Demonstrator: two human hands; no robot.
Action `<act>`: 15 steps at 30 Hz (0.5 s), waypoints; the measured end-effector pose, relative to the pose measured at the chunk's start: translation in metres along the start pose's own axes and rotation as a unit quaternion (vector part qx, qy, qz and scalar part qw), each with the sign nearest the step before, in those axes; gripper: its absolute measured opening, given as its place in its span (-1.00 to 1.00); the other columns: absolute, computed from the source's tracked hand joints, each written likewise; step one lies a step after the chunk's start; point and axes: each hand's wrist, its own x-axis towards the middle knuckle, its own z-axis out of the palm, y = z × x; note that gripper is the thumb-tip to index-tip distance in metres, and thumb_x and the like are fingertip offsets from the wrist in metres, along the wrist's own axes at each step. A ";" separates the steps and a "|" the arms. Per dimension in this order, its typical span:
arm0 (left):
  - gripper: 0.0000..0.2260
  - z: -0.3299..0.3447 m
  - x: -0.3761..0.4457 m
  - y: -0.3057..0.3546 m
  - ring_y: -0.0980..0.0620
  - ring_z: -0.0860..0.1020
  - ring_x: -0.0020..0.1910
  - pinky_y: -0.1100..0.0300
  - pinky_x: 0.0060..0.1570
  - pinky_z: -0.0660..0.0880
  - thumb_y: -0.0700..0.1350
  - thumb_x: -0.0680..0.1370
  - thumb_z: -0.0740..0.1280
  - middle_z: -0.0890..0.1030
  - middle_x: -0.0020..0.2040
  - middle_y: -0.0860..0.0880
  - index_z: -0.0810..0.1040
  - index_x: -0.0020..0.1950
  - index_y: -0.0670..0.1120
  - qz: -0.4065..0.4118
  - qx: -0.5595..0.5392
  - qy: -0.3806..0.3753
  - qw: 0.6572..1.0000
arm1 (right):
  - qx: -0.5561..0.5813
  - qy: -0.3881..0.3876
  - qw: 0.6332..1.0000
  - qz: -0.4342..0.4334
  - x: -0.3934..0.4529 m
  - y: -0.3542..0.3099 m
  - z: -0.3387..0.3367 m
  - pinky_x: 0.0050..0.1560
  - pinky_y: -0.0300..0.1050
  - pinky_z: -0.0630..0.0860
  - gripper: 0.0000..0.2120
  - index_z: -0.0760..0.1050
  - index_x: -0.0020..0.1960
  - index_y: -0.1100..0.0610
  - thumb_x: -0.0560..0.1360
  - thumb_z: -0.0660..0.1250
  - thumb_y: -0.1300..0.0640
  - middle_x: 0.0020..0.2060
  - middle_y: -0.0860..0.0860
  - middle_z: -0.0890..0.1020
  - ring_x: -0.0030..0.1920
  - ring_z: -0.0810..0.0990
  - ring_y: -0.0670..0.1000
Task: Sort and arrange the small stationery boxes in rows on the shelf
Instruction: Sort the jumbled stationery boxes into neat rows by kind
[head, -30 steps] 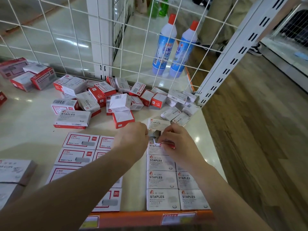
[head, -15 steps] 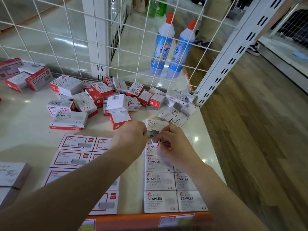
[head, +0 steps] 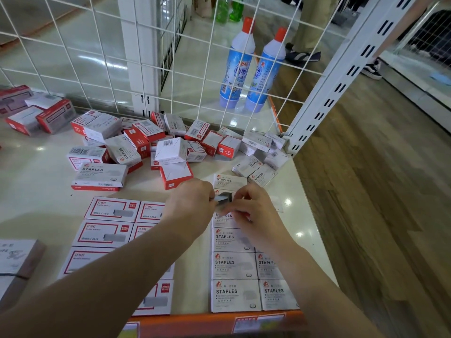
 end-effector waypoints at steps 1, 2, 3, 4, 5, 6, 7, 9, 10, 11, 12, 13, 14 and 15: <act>-0.83 0.000 0.000 0.000 0.00 0.51 -0.04 0.14 -0.07 0.48 -0.06 0.55 0.26 0.57 0.02 -0.03 0.58 0.06 -0.07 -0.001 -0.002 0.002 1.000 | 0.006 -0.007 1.000 0.008 -0.001 0.000 0.000 0.01 -0.39 0.26 -0.75 0.69 -0.12 0.03 0.41 0.29 0.29 -0.16 -0.06 0.42 -0.02 0.39 -0.05; -0.83 0.001 0.000 0.000 0.00 0.51 -0.04 0.13 -0.07 0.48 -0.07 0.55 0.27 0.57 0.01 -0.03 0.58 0.06 -0.07 -0.001 -0.004 0.002 1.000 | 0.014 -0.016 1.000 0.017 -0.002 -0.001 -0.001 0.02 -0.41 0.26 -0.75 0.69 -0.10 0.02 0.43 0.30 0.29 -0.15 -0.06 0.42 0.01 0.39 -0.05; -0.84 0.002 0.000 -0.001 0.00 0.50 -0.04 0.13 -0.06 0.48 -0.07 0.54 0.27 0.56 0.01 -0.03 0.58 0.06 -0.07 0.000 -0.004 0.003 1.000 | 0.020 -0.020 0.999 0.022 -0.002 -0.001 -0.001 0.02 -0.42 0.26 -0.74 0.69 -0.09 0.02 0.43 0.30 0.30 -0.14 -0.06 0.42 0.02 0.39 -0.05; -0.84 0.002 0.000 -0.001 0.01 0.50 -0.03 0.15 -0.06 0.47 -0.07 0.54 0.28 0.55 0.01 -0.03 0.57 0.06 -0.07 0.002 -0.002 0.002 1.000 | 0.025 -0.018 0.999 0.023 -0.003 -0.001 -0.002 0.01 -0.42 0.27 -0.75 0.69 -0.09 0.03 0.43 0.30 0.30 -0.13 -0.06 0.42 0.02 0.40 -0.04; -0.84 0.003 0.000 -0.002 0.01 0.48 -0.02 0.16 -0.06 0.46 -0.07 0.54 0.28 0.54 0.02 -0.02 0.57 0.06 -0.06 0.005 0.004 -0.001 1.000 | 0.028 -0.015 0.999 0.023 -0.003 -0.001 -0.002 0.01 -0.41 0.28 -0.75 0.69 -0.10 0.03 0.42 0.29 0.30 -0.13 -0.07 0.42 0.02 0.41 -0.04; -0.84 0.003 0.000 -0.002 0.02 0.46 0.00 0.17 -0.05 0.44 -0.06 0.54 0.29 0.53 0.03 -0.02 0.56 0.07 -0.06 0.008 0.012 -0.004 1.000 | 0.029 -0.013 0.999 0.023 -0.003 -0.001 -0.002 0.00 -0.40 0.29 -0.75 0.69 -0.10 0.04 0.42 0.30 0.31 -0.14 -0.08 0.42 0.02 0.42 -0.04; -0.83 0.003 0.000 -0.002 0.02 0.45 0.02 0.17 -0.04 0.42 -0.05 0.53 0.29 0.51 0.04 -0.02 0.56 0.08 -0.06 0.009 0.020 -0.007 1.000 | 0.029 -0.013 0.999 0.023 -0.003 -0.001 -0.002 0.01 -0.39 0.30 -0.74 0.69 -0.10 0.04 0.42 0.31 0.32 -0.14 -0.10 0.41 0.02 0.42 -0.04; -0.81 0.003 -0.001 -0.003 0.00 0.43 0.06 0.16 0.01 0.40 -0.03 0.53 0.30 0.50 0.06 -0.04 0.55 0.08 -0.08 0.010 0.029 -0.012 0.999 | 0.029 -0.010 0.999 0.021 -0.004 -0.001 -0.002 0.01 -0.37 0.32 -0.74 0.69 -0.09 0.04 0.42 0.32 0.33 -0.15 -0.16 0.39 0.02 0.42 -0.05; -0.80 0.003 -0.001 -0.002 -0.01 0.43 0.08 0.15 0.02 0.40 -0.02 0.53 0.29 0.50 0.07 -0.04 0.55 0.08 -0.09 0.009 0.030 -0.012 0.999 | 0.030 -0.003 0.999 0.017 -0.005 -0.001 -0.001 0.01 -0.37 0.32 -0.74 0.69 -0.09 0.03 0.42 0.31 0.32 -0.15 -0.17 0.39 0.02 0.43 -0.05; -0.79 0.003 -0.002 -0.002 -0.01 0.42 0.08 0.15 0.03 0.40 -0.01 0.53 0.28 0.50 0.07 -0.05 0.55 0.08 -0.10 0.007 0.033 -0.009 0.999 | 0.030 0.006 0.999 0.013 -0.005 -0.001 -0.001 0.00 -0.37 0.33 -0.75 0.69 -0.10 0.03 0.41 0.30 0.30 -0.15 -0.15 0.40 0.01 0.43 -0.05; -0.78 0.003 -0.003 -0.001 -0.01 0.43 0.07 0.14 0.03 0.40 0.00 0.53 0.28 0.50 0.07 -0.06 0.55 0.07 -0.10 0.006 0.037 -0.006 0.999 | 0.031 0.012 0.999 0.011 -0.005 -0.001 0.000 -0.01 -0.37 0.33 -0.75 0.69 -0.10 0.02 0.41 0.29 0.28 -0.15 -0.14 0.41 0.01 0.44 -0.05; -0.77 0.004 -0.003 0.000 -0.02 0.43 0.07 0.14 0.02 0.41 0.01 0.53 0.28 0.51 0.07 -0.06 0.55 0.07 -0.11 0.004 0.039 -0.003 0.999 | 0.033 0.016 0.999 0.012 -0.005 -0.001 0.001 -0.01 -0.37 0.33 -0.75 0.69 -0.11 0.02 0.40 0.28 0.27 -0.15 -0.13 0.41 0.00 0.44 -0.06; -0.76 0.004 -0.004 0.001 -0.02 0.44 0.06 0.14 0.01 0.41 0.01 0.52 0.29 0.51 0.06 -0.06 0.55 0.06 -0.11 0.000 0.037 -0.002 0.999 | 0.034 0.017 0.999 0.013 -0.005 -0.001 0.002 0.00 -0.37 0.33 -0.75 0.69 -0.11 0.02 0.40 0.28 0.27 -0.14 -0.13 0.42 0.00 0.44 -0.06; -0.77 0.003 -0.004 0.002 -0.02 0.44 0.05 0.14 0.00 0.42 0.01 0.52 0.30 0.51 0.06 -0.07 0.55 0.06 -0.11 -0.005 0.033 -0.003 0.999 | 0.035 0.017 0.999 0.014 -0.005 -0.001 0.002 0.00 -0.37 0.33 -0.75 0.69 -0.11 0.02 0.40 0.28 0.26 -0.14 -0.12 0.42 0.01 0.44 -0.05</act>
